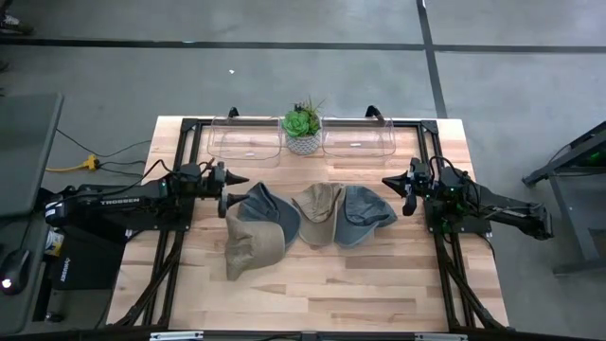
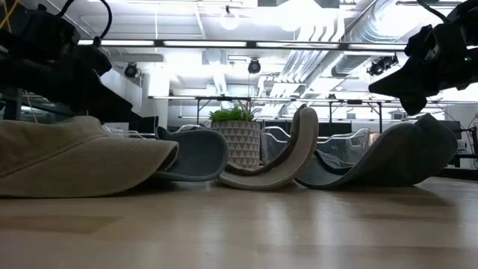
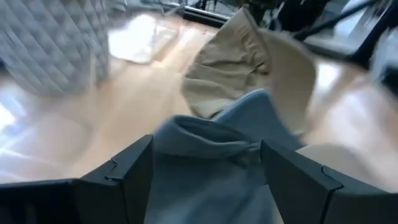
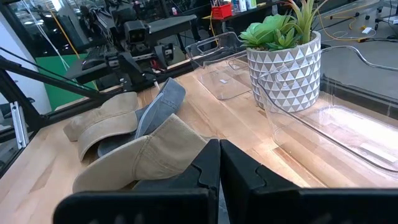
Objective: Pick & Place hat
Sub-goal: Put the left brown cap into the left transparent bin
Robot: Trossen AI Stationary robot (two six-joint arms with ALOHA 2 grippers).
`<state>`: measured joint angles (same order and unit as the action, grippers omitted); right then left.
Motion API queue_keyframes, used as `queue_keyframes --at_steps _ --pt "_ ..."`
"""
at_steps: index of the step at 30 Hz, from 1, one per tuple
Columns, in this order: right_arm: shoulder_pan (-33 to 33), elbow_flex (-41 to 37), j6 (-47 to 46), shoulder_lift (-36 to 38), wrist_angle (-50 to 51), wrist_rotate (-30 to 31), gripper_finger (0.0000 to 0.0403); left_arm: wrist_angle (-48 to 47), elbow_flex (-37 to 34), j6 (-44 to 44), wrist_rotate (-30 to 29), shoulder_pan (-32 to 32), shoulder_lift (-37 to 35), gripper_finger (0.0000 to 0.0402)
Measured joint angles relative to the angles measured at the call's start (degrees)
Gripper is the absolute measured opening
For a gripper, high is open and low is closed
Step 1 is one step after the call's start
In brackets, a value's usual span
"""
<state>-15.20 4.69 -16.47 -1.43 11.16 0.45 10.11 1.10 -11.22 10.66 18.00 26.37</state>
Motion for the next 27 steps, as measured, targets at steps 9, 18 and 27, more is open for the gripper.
queue_keyframes --at_steps 9,18,27 --pt "-0.02 0.00 0.00 0.00 0.00 0.02 0.0005 0.00 0.00 -21.92 7.15 -0.02 0.00 0.0252" --pt "-0.02 -0.02 0.02 0.00 0.00 0.00 0.0005 0.05 0.00 -32.37 5.78 -0.02 0.00 0.0252" --pt "-0.02 0.00 0.00 -0.02 0.00 0.02 0.0004 0.16 0.00 -43.04 6.48 -0.02 0.02 0.0252"
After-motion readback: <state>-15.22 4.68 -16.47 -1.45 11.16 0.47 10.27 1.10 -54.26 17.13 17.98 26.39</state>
